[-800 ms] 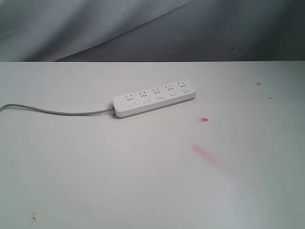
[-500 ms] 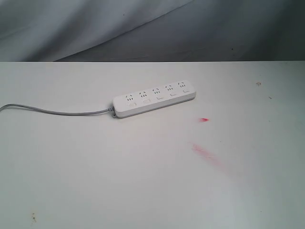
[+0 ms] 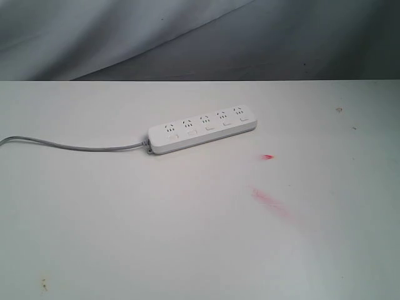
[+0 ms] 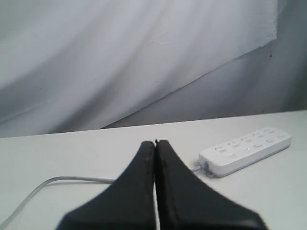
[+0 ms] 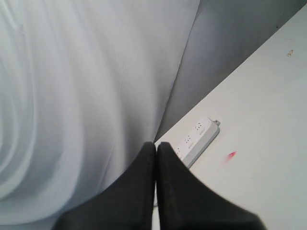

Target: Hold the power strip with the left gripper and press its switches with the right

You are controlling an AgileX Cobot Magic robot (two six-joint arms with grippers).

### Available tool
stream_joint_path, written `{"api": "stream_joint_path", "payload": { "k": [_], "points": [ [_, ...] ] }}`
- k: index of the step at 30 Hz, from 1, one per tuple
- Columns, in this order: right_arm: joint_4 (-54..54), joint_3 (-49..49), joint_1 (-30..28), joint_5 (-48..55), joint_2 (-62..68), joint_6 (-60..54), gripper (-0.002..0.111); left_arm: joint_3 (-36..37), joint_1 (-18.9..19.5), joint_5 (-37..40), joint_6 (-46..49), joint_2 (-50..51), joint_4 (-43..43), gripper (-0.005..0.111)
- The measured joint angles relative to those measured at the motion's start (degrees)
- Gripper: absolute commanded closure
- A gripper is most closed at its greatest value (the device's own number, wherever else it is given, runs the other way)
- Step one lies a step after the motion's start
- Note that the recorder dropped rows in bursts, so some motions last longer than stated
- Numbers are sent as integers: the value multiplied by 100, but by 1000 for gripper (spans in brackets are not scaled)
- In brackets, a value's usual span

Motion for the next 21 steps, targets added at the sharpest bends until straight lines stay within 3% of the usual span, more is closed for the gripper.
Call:
{"api": "stream_joint_path", "payload": {
  "k": [5,11,16,21],
  "points": [
    [27,0,0,-207,0,0,108,0,0,-421,-750,0,-1002,107],
    [77,-26,0,-822,0,0,108,-104,0,20,-940,0,-2003,107],
    [-44,-254,0,-822,0,-220,108,-785,0,348,-818,433,-2469,107],
    [-467,-841,0,-792,498,-1021,108,-1776,0,894,-495,1525,-2525,107]
  ]
}}
